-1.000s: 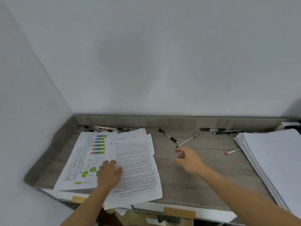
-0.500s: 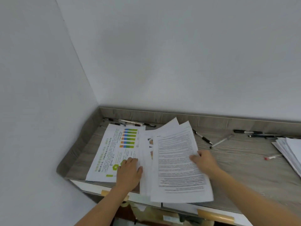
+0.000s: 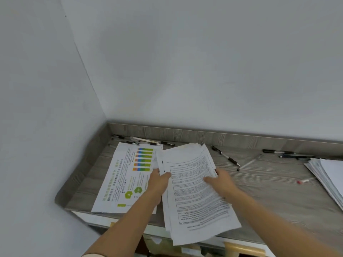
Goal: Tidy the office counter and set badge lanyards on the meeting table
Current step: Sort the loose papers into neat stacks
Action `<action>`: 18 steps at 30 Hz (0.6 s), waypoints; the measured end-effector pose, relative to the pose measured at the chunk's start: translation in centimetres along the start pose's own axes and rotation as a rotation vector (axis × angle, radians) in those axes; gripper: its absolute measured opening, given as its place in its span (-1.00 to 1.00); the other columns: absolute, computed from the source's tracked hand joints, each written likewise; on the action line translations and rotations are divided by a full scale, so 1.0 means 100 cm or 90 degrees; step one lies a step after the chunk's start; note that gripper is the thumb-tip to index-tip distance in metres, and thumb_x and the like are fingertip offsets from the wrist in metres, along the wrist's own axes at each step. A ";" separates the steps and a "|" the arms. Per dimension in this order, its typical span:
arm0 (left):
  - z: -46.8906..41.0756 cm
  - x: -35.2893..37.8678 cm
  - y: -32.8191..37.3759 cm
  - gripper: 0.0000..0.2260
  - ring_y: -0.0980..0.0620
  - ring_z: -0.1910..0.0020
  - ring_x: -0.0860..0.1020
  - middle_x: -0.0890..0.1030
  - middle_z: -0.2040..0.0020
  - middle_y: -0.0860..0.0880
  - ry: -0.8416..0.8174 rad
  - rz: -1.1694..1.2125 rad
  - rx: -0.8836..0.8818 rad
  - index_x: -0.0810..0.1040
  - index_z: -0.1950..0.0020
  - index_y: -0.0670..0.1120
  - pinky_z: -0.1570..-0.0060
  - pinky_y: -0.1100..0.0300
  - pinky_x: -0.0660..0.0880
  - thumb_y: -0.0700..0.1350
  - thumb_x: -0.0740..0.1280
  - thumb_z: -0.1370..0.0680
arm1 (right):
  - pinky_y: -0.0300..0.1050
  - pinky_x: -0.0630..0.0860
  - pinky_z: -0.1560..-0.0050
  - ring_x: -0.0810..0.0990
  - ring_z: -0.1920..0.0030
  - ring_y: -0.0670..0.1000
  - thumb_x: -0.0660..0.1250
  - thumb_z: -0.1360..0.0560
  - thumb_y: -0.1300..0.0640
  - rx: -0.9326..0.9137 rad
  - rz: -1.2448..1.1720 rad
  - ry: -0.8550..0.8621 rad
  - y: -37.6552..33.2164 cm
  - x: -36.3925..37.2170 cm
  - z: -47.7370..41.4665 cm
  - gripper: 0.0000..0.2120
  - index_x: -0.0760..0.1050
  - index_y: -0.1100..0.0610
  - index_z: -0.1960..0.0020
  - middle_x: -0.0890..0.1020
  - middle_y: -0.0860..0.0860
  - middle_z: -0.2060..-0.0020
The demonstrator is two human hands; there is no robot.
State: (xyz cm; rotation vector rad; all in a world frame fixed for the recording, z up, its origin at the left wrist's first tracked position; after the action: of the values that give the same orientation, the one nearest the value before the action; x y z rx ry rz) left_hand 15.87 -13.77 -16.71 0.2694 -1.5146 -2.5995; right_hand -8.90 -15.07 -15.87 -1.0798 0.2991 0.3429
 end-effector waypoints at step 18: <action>0.010 0.021 -0.026 -0.46 -0.16 -0.02 0.60 0.59 -0.09 -0.17 -0.025 0.137 -0.088 0.35 -0.38 -0.17 0.11 -0.07 0.61 -0.36 0.40 -0.43 | -0.05 0.65 0.26 0.72 0.19 0.10 0.53 -0.40 0.24 0.151 -0.056 -0.077 0.004 -0.005 0.010 -0.50 0.48 0.31 -0.28 0.70 0.14 0.07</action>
State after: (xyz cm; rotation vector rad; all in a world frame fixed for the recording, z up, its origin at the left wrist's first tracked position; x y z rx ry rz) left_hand 13.55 -12.06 -18.75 0.0404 -1.2881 -2.5348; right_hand -9.44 -14.07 -15.61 -0.8323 0.1785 0.2846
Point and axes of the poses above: each hand's wrist, its own z-axis away from the middle knuckle, its own x-axis out of the palm, y = z × x, the point moved 10 cm from there along -z, towards the middle knuckle
